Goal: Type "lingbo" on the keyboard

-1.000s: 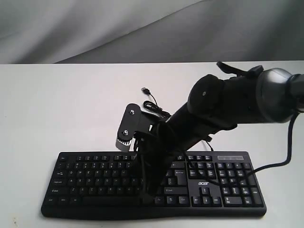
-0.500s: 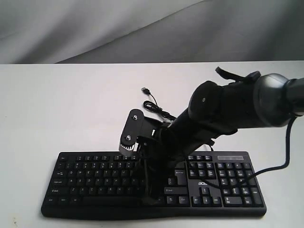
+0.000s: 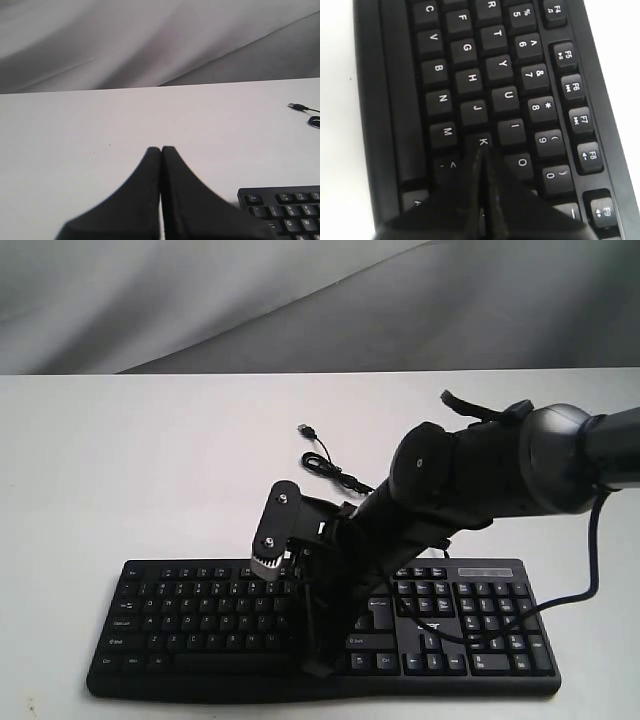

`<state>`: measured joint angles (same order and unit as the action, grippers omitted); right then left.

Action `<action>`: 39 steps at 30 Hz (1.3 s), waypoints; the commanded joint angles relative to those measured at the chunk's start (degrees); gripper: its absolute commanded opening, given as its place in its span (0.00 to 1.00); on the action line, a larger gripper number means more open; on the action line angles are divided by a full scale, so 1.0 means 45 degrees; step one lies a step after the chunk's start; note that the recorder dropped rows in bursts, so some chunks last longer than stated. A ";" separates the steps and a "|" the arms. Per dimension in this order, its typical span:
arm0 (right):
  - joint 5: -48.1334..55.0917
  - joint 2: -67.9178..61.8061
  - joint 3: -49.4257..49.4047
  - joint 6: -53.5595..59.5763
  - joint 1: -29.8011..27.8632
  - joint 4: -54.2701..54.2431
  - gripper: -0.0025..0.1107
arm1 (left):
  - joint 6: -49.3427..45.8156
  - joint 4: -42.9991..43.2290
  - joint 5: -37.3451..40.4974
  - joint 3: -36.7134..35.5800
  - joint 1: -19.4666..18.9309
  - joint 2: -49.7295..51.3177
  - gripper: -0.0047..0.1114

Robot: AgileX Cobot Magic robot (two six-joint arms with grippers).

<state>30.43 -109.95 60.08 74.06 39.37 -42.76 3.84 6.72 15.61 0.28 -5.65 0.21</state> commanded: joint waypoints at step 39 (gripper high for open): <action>-0.0021 -0.0207 -0.0060 0.0087 0.0052 0.0173 0.02 | 0.0027 -0.0001 -0.0114 -0.0062 -0.0013 -0.0047 0.04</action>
<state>30.43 -111.64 60.08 73.84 39.37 -42.27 3.84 6.72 15.61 0.28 -5.65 0.21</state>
